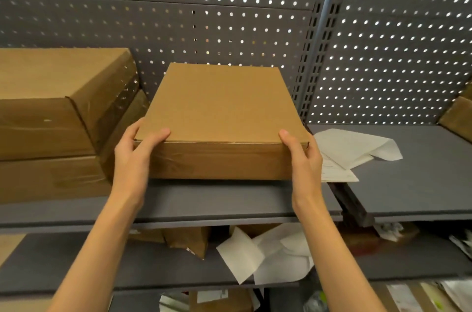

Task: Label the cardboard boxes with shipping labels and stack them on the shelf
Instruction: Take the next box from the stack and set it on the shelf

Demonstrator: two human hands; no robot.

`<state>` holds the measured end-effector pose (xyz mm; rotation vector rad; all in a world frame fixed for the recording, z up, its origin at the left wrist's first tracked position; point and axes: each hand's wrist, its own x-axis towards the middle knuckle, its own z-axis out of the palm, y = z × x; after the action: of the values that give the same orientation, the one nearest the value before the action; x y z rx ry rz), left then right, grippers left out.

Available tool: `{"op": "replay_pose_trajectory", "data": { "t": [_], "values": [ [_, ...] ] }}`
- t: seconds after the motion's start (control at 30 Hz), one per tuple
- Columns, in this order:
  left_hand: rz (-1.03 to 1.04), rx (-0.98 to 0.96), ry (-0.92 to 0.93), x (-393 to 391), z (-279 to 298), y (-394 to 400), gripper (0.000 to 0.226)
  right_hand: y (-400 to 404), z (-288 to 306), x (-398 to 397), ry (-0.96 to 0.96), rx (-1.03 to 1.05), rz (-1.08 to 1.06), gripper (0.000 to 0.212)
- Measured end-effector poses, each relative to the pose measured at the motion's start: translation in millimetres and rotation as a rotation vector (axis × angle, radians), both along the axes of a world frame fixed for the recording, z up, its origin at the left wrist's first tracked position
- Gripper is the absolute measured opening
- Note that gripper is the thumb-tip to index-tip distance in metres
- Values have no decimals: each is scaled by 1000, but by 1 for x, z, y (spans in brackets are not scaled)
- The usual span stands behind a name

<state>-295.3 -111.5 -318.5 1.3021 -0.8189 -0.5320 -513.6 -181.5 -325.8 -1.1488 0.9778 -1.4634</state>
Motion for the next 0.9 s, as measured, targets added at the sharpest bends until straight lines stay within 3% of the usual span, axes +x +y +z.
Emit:
{"op": "replay_pose_trajectory", "data": {
  "t": [0.13,0.53,0.7,0.9],
  "values": [
    [-12,6,-30,1,-6,-4,69,-3,-5,4,-12,13,-27,43],
    [1,41,43,-2,-19,-1,64,-1,-19,1,39,62,-5,42],
    [24,69,45,-6,-23,-1,46,-2,-19,-3,77,92,14,44],
    [45,109,27,-9,-20,-2,48,-2,-15,-8,127,112,55,41]
  ]
}}
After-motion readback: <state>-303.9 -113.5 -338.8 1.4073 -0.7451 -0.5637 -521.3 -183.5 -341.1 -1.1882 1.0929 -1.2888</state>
